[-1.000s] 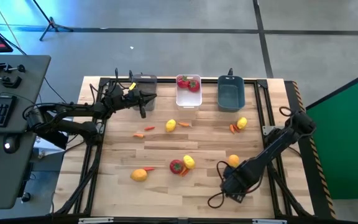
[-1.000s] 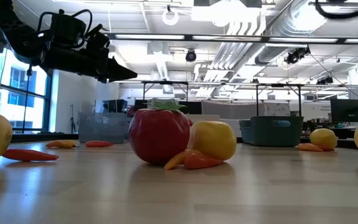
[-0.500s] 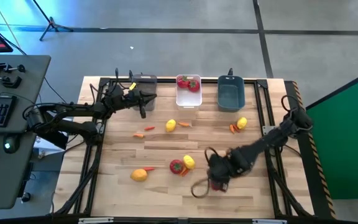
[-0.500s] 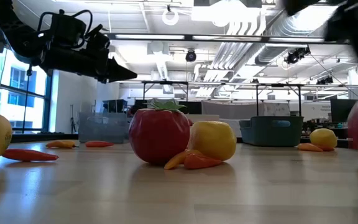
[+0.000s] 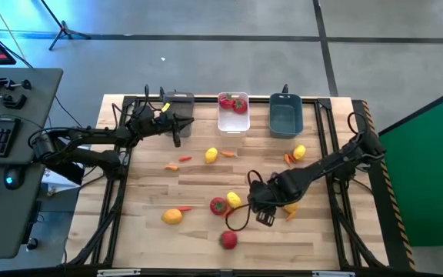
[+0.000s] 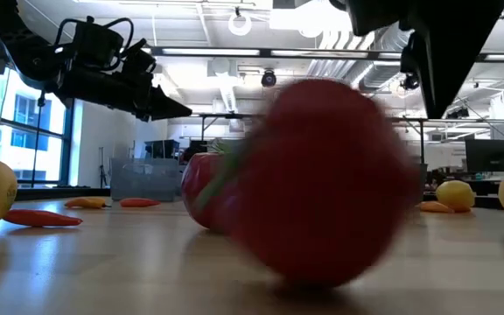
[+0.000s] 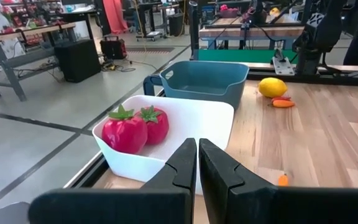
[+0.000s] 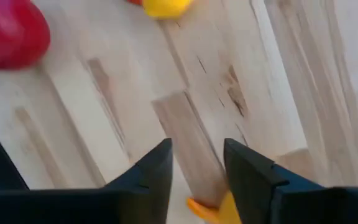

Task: Sort produce into baskets
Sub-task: Put the red tomato into the white bin

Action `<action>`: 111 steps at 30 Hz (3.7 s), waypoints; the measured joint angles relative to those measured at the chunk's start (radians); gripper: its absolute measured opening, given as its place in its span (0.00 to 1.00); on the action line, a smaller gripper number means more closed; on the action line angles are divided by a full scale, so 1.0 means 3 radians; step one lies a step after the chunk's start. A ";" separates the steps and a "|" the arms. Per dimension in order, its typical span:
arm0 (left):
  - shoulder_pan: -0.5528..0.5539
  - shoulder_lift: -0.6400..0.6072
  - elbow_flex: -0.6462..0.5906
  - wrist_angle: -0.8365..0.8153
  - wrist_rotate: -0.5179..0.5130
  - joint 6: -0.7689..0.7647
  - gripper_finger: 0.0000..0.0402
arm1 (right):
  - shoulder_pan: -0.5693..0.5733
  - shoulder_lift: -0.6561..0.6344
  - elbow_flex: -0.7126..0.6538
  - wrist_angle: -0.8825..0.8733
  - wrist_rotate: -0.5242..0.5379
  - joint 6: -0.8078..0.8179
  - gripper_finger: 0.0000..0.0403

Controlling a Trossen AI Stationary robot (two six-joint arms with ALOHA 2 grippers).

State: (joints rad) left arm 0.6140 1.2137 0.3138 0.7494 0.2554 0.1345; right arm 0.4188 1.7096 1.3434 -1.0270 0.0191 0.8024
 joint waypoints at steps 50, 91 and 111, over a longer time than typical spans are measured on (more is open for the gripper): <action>-0.1595 -0.0457 -0.0003 -0.1482 -0.0369 -0.0098 0.01 | -0.0088 0.0011 0.0000 0.0858 0.0887 -0.0943 0.59; -0.4499 0.1418 0.2073 -0.2758 -0.1703 -0.1577 0.45 | -0.0110 0.0011 0.0000 0.1444 0.0432 -0.2253 0.59; -0.4579 0.2185 0.2969 -0.3164 -0.1382 -0.1762 0.46 | -0.0107 0.0013 0.0000 0.1417 0.0423 -0.2441 0.59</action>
State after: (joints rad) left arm -0.7597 1.8690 1.2045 -0.1998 -0.1593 -0.3940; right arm 0.3866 1.7134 1.3434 -0.6018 0.1459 0.0700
